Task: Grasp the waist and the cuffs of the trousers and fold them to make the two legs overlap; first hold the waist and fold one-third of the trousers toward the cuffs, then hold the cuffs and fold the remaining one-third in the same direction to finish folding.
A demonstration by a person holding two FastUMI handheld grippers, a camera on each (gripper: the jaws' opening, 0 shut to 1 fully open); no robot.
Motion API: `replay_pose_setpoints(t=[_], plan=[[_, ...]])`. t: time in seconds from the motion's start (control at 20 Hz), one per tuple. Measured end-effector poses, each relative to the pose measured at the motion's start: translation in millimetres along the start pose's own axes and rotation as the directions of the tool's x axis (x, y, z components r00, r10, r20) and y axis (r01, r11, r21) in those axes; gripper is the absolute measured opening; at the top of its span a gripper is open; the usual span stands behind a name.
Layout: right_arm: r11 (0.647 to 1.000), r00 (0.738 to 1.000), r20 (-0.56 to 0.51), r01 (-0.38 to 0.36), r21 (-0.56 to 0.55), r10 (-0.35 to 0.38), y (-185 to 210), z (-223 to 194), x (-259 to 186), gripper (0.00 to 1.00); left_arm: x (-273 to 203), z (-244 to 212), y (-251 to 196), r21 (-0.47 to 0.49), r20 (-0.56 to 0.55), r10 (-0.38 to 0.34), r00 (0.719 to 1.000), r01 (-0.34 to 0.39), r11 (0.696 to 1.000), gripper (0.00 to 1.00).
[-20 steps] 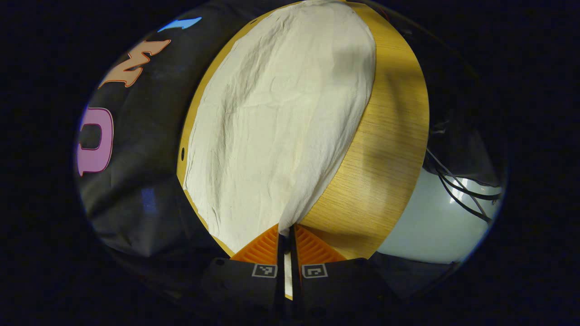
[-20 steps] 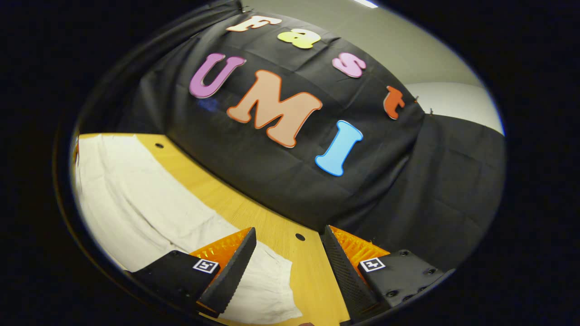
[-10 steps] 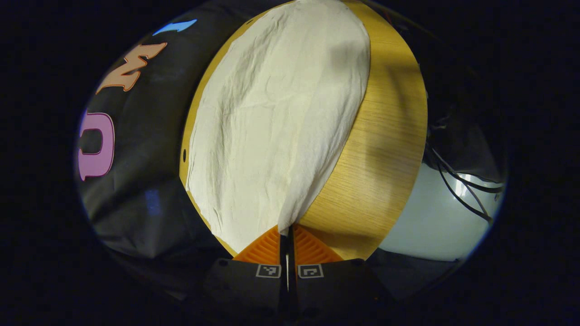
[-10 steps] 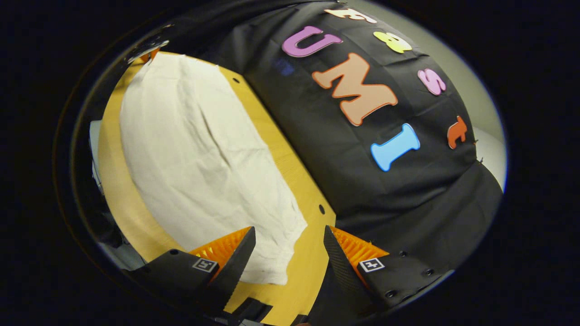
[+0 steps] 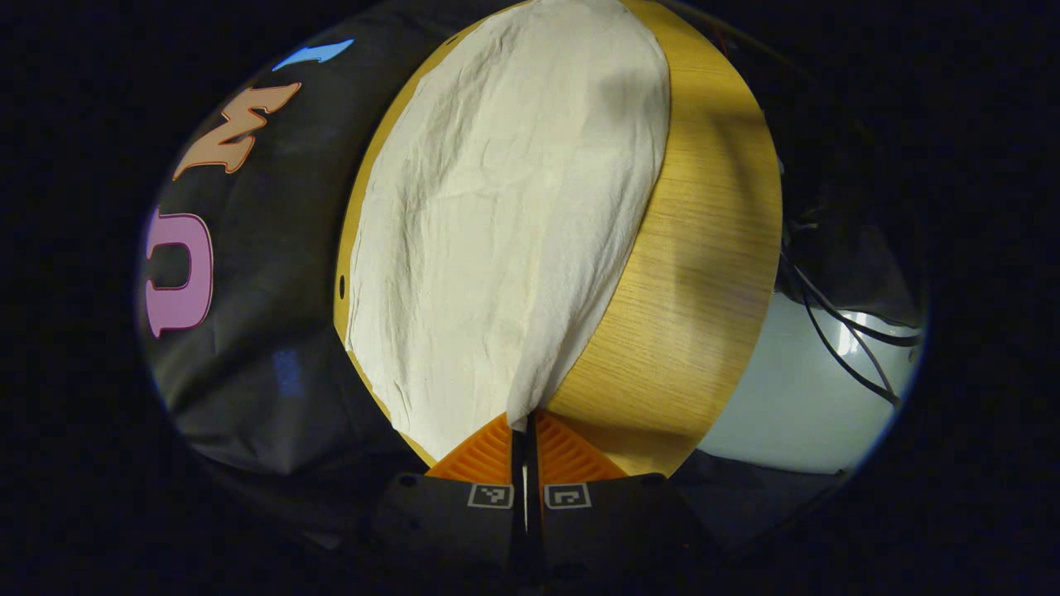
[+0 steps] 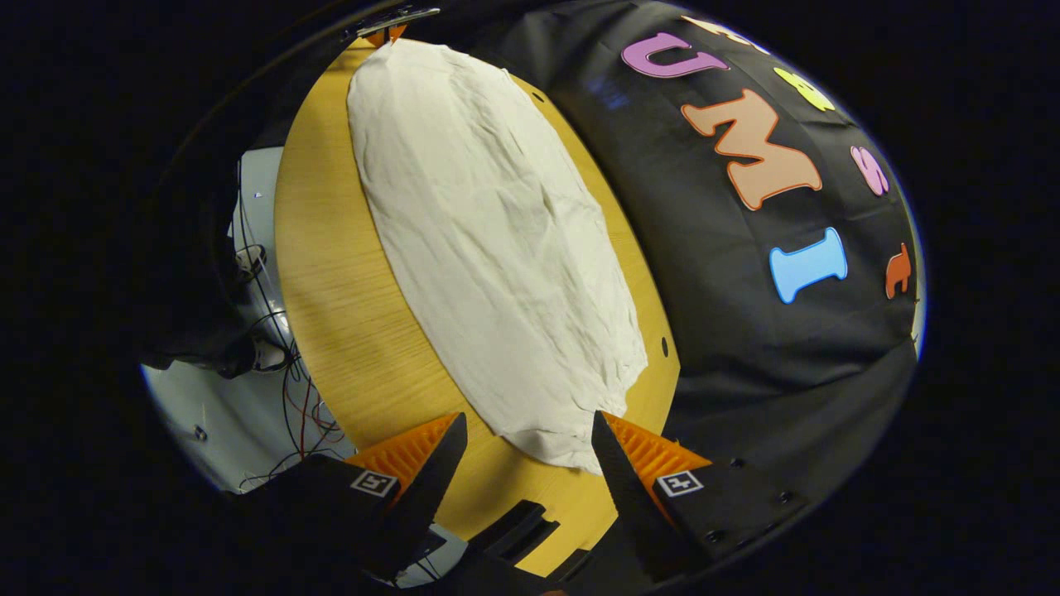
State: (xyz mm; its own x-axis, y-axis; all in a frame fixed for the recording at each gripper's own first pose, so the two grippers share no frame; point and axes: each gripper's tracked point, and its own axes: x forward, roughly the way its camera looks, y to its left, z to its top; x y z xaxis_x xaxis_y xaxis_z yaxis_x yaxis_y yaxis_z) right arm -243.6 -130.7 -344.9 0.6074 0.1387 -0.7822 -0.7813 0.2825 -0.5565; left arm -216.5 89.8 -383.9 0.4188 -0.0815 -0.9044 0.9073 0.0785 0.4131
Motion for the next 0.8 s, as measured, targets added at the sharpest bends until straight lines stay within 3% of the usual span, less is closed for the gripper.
replay_pose_setpoints(t=[0.1, 0.55, 0.65, 0.7, 0.75, 0.8], plan=[[0.999, 1.0, -0.011, 0.001, -0.036, -0.002, 1, -2, 8, 1.0, 1, 0, 0, 0.004, -0.003, 0.003, 1.0, -0.003, 1.0, 0.0], [0.996, 1.0, -0.004, 0.029, -0.082, -0.03, -12, 3, 43, 0.89, 2, -1, 1, -0.003, -0.014, 0.025, 1.0, -0.025, 1.0, 0.0], [0.995, 0.999, -0.012, 0.036, -0.098, -0.038, -12, 4, 52, 0.73, 4, -1, 2, -0.002, -0.019, 0.032, 0.999, -0.032, 0.999, 0.0], [0.995, 0.999, -0.021, 0.034, -0.096, -0.036, -10, 3, 57, 0.59, 4, -2, 2, -0.004, -0.02, 0.033, 0.999, -0.033, 0.999, 0.0], [0.996, 0.999, -0.036, 0.022, -0.089, -0.025, -7, 2, 59, 0.57, 5, -3, 2, -0.007, -0.021, 0.033, 0.999, -0.033, 0.999, 0.0], [0.996, 0.999, -0.045, 0.018, -0.083, -0.021, -6, 1, 62, 0.39, 5, -2, 3, -0.009, -0.022, 0.034, 0.999, -0.034, 0.999, 0.0]])
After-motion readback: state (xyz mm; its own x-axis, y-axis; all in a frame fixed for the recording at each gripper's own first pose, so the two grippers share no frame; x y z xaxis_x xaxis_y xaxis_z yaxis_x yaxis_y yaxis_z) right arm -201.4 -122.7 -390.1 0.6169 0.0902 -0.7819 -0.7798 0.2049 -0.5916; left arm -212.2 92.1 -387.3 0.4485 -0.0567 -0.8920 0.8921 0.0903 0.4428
